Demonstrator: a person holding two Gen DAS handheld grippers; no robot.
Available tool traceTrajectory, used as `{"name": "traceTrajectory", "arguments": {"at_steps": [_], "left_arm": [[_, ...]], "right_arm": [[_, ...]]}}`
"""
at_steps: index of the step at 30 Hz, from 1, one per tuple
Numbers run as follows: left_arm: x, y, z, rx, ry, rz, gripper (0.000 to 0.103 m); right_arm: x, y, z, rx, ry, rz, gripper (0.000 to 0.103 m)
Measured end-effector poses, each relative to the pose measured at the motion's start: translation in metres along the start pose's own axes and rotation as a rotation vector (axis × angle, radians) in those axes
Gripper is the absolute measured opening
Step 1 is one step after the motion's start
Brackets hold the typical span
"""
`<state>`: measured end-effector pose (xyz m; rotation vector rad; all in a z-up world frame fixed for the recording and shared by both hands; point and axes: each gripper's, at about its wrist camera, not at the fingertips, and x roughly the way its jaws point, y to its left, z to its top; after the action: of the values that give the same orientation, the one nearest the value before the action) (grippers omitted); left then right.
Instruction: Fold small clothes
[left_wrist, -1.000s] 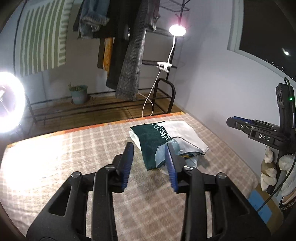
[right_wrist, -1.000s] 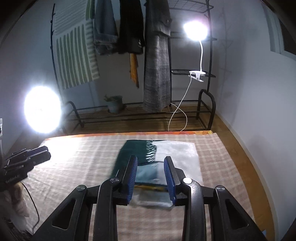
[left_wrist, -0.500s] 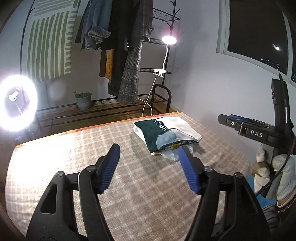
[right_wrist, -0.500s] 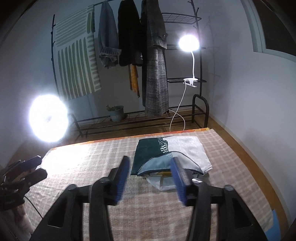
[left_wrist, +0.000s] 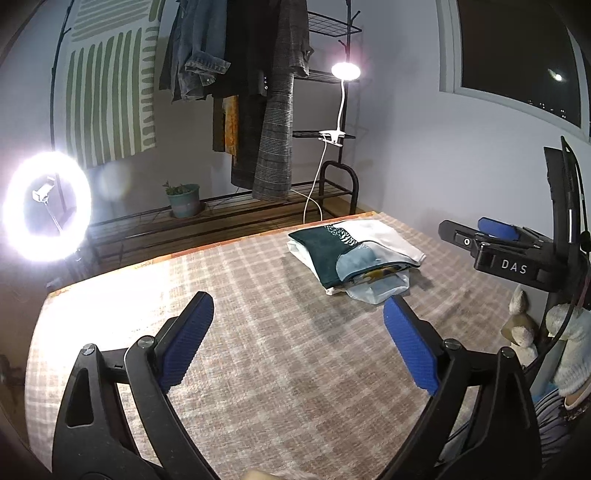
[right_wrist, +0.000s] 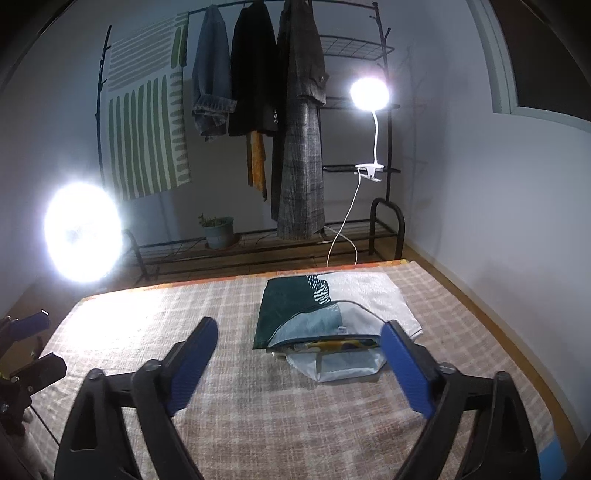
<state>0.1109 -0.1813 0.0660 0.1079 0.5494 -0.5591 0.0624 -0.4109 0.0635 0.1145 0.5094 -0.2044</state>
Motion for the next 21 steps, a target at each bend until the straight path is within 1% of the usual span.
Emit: {"name": "traceTrajectory", "arguments": {"at_steps": [3, 4, 5, 9, 15, 21], "left_arm": [[0.000, 0.001, 0.000, -0.009, 0.008, -0.001, 0.099], [0.000, 0.000, -0.001, -0.007, 0.011, 0.001, 0.101], [0.000, -0.001, -0.001, -0.001, 0.015, 0.007, 0.101], [0.002, -0.007, -0.003, 0.028, 0.043, 0.036, 0.103], [0.000, -0.009, -0.007, 0.030, 0.051, 0.020, 0.103], [-0.003, -0.009, -0.008, 0.022, 0.054, 0.021, 0.103]], "right_arm": [[-0.001, 0.000, 0.000, 0.004, -0.023, -0.001, 0.096], [-0.001, 0.001, 0.000, 0.002, -0.027, -0.002, 0.101], [0.000, 0.001, 0.000, 0.002, -0.035, -0.007, 0.103], [0.004, 0.005, -0.001, 0.011, -0.038, 0.006, 0.103], [0.010, 0.011, -0.002, 0.002, -0.029, 0.010, 0.103], [0.015, 0.010, -0.003, 0.027, -0.021, 0.007, 0.103]]}}
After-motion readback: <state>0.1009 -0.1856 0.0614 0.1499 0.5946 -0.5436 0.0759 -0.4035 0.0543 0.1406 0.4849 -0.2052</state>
